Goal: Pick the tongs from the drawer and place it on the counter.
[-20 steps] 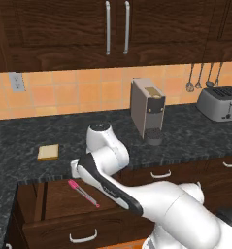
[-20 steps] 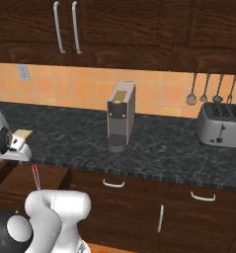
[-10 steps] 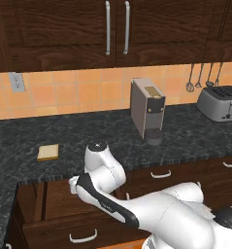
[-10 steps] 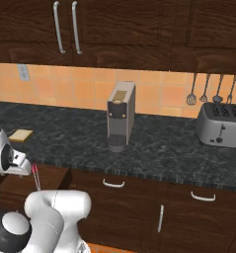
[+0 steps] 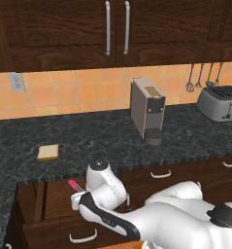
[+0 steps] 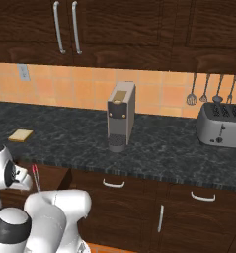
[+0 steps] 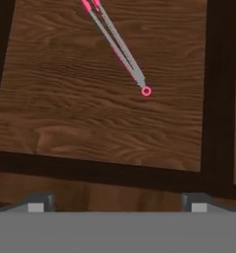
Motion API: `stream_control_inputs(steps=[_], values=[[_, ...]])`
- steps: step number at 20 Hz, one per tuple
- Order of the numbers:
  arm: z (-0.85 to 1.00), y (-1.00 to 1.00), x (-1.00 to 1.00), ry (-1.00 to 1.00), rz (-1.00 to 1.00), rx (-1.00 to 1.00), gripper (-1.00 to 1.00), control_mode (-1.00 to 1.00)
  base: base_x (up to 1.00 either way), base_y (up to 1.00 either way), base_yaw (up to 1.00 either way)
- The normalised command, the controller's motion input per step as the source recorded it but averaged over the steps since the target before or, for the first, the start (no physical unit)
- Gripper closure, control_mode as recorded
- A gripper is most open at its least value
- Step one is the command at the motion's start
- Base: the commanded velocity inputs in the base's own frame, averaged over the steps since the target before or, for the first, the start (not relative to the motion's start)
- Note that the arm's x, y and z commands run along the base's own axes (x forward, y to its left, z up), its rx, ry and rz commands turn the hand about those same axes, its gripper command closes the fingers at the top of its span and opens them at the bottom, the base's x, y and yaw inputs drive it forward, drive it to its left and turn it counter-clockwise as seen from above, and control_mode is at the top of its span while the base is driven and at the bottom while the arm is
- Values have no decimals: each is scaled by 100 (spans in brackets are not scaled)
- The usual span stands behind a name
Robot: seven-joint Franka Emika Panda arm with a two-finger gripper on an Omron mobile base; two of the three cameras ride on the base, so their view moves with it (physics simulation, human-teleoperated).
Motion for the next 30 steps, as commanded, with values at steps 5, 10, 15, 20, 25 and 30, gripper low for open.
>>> stream_control_inputs(steps=[5,10,15,20,25,30], values=[[-19,1,-26,1,0,0,-100,-100,0,0,0],[-3,0,-39,1,0,0,-100,-100,0,0,0],[12,0,25,0,0,3,-100,-100,0,0,0],[24,0,59,0,0,5,-100,-100,0,0,0],[-18,0,42,-1,0,0,-100,-100,0,0,0],[-23,7,-1,0,0,-1,-100,-100,0,0,0]])
